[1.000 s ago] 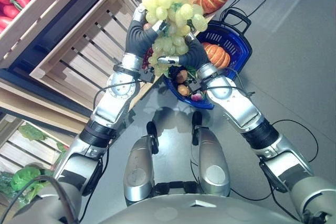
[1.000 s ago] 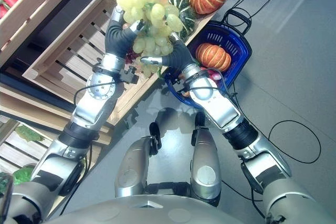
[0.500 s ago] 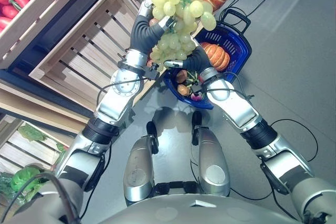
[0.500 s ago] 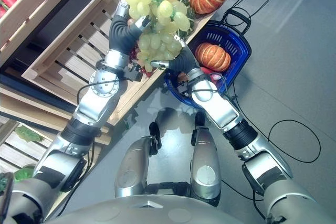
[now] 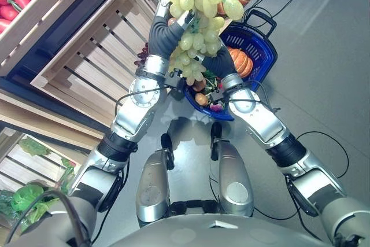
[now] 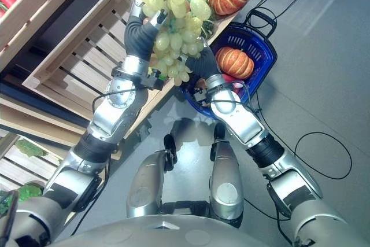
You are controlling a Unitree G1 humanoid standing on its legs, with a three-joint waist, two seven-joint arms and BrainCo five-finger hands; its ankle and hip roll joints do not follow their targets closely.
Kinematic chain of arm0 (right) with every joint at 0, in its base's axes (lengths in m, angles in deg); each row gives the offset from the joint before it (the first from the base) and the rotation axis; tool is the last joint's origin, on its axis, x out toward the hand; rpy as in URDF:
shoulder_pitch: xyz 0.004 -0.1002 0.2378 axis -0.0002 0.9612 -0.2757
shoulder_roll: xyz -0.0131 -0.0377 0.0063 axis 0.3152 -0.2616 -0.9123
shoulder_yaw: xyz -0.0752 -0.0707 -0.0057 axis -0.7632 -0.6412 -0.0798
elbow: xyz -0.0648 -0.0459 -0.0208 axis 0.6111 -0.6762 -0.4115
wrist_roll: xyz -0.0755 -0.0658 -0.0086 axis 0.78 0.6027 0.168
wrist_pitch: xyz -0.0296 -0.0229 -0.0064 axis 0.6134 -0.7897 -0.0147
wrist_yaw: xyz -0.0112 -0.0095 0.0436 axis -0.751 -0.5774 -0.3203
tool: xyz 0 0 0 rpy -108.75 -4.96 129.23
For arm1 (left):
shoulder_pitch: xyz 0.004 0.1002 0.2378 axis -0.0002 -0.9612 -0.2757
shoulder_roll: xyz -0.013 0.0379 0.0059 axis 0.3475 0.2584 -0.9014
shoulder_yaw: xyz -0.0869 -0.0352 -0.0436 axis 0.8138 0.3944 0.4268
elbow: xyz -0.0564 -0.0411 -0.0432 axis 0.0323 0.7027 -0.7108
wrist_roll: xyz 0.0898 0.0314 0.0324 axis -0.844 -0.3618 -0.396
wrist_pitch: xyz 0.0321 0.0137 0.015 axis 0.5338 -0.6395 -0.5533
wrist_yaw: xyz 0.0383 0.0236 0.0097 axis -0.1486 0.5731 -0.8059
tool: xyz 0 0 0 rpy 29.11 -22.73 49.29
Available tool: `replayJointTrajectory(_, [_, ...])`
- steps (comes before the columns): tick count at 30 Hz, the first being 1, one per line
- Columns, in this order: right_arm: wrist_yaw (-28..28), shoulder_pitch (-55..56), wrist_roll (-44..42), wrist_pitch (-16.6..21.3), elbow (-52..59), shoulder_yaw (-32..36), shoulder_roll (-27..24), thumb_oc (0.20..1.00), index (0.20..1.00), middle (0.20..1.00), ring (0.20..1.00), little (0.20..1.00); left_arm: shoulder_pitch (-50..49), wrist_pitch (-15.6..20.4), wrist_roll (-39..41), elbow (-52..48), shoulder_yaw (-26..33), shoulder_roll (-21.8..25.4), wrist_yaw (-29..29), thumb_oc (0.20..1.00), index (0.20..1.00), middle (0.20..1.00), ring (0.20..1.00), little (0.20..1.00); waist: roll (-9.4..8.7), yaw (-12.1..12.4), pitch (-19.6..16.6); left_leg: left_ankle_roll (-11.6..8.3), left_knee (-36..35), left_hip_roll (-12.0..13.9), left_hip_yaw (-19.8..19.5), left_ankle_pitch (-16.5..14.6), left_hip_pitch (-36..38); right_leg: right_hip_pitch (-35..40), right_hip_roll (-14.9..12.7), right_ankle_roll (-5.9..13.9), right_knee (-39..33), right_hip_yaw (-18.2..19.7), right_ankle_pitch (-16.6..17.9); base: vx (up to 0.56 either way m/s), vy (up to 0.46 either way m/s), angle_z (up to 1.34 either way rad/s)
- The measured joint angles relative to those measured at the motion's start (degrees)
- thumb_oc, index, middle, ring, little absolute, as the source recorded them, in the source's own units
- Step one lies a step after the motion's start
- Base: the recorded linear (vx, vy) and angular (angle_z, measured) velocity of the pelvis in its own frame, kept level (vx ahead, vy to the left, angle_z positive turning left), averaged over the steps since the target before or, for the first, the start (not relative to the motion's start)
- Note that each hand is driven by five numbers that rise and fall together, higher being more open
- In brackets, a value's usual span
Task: Pick up fruits and vegetables into the basket
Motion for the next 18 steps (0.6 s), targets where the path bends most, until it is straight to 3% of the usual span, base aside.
replayJointTrajectory(9, [-0.6, 0.2, -0.5, 0.0, 0.0, -0.4, 1.1, 0.2, 0.2, 0.2, 0.2, 0.2, 0.2, -2.1, 4.8, 0.0, -0.1, -1.3, -0.8, 0.2, 0.2, 0.2, 0.2, 0.2, -0.02, 1.4, 0.0, 0.0, -0.1, 0.1, -0.3, 0.0, 0.2, 0.4, -0.1, -0.01, 0.0, -0.3, 0.0, 0.0, -0.011, 0.0])
replayJointTrajectory(10, [-0.5, 0.2, -1.1, 0.0, 0.0, -0.5, 1.1, 0.2, 0.2, 0.2, 0.2, 0.2, 0.3, -2.6, 4.8, -0.1, -0.1, -1.3, -0.7, 0.545, 0.545, 0.545, 0.545, 0.545, -0.02, 1.4, 0.0, -0.01, -0.1, 0.0, -0.5, 0.0, 0.1, 0.4, -0.1, -0.01, -0.1, -0.3, 0.0, 0.0, -0.053, 0.07])
replayJointTrajectory(11, [-0.5, 0.2, -2.1, 0.0, 0.0, -0.7, 1.1, 0.2, 0.2, 0.2, 0.2, 0.2, 0.7, -4.1, 4.9, -0.1, -0.1, -1.1, -0.3, 1.0, 1.0, 1.0, 1.0, 1.0, -0.02, 1.6, 0.0, -0.02, -0.1, 0.0, -0.7, 0.0, 0.1, 0.6, -0.1, -0.01, -0.1, -0.5, 0.0, 0.0, -0.043, 0.09])
replayJointTrajectory(18, [0.5, 0.2, -5.8, -0.1, 0.0, -1.6, 0.9, 0.2, 0.2, 0.2, 0.2, 0.2, 3.4, -12.8, 0.0, -0.6, -0.2, 1.7, 3.7, 1.0, 1.0, 1.0, 1.0, 1.0, -0.03, 1.8, 0.0, -0.04, -0.1, 0.0, -1.2, 0.2, 0.2, 1.4, -0.2, -0.01, -1.0, -1.4, 0.0, 0.0, -0.021, 0.06])
